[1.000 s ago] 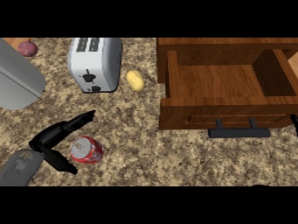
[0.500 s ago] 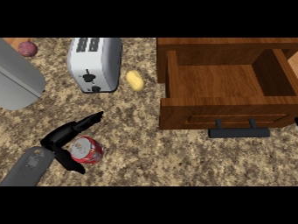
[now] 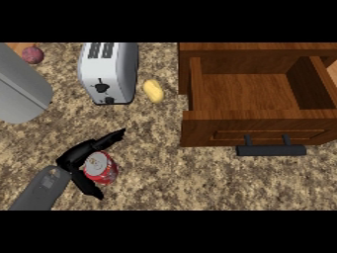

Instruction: Pick up the can, place it into the drawer and close the drawer

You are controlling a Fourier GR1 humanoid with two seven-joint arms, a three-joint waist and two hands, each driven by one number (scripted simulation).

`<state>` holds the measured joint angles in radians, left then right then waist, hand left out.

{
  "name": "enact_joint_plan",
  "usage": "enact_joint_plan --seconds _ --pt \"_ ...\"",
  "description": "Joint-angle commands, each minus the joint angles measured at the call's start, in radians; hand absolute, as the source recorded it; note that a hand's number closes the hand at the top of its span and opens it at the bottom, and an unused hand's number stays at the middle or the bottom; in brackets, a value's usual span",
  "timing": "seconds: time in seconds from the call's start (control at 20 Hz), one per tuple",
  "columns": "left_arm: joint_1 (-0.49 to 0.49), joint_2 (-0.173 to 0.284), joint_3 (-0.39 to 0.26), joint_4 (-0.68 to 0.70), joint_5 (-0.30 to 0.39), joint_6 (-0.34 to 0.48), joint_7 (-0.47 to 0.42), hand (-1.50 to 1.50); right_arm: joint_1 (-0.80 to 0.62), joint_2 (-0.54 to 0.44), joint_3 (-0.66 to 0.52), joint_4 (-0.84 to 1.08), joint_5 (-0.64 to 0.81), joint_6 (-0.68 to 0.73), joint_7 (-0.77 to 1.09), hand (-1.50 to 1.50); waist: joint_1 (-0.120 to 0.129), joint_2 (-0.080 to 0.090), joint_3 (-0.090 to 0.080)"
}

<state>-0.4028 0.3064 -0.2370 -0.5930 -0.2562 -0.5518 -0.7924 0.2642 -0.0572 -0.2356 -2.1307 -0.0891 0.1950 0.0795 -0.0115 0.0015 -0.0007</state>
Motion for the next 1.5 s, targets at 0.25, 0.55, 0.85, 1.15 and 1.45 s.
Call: enact_joint_plan --seconds 0.25,0.55,0.85,1.15,1.45 --pt "-0.012 -0.011 -0.046 -0.024 0.003 -0.139 -0.097 -1.50 0.004 0.032 0.042 -0.015 0.042 -0.009 0.001 -1.50 0.006 -0.001 0.000" --pt "0.001 -0.040 -0.060 -0.038 0.032 -0.147 -0.068 1.50 0.049 0.013 -0.010 -0.042 -0.018 0.027 -0.010 -1.50 0.001 -0.002 0.000" --pt "0.040 -0.053 -0.076 -0.145 0.105 -0.219 0.025 1.50 -0.010 0.020 -0.010 -0.036 -0.008 -0.015 0.044 -1.50 0.014 -0.003 0.001" --pt "0.072 -0.082 0.233 -0.098 0.324 0.175 0.169 1.50 0.066 0.052 -0.010 -0.061 -0.006 -0.011 -0.002 -1.50 0.041 -0.005 0.001" --pt "0.083 -0.148 0.404 -0.171 0.442 0.476 0.249 1.50 0.083 0.041 -0.021 -0.070 -0.041 0.021 -0.015 -1.50 0.027 -0.009 0.003"
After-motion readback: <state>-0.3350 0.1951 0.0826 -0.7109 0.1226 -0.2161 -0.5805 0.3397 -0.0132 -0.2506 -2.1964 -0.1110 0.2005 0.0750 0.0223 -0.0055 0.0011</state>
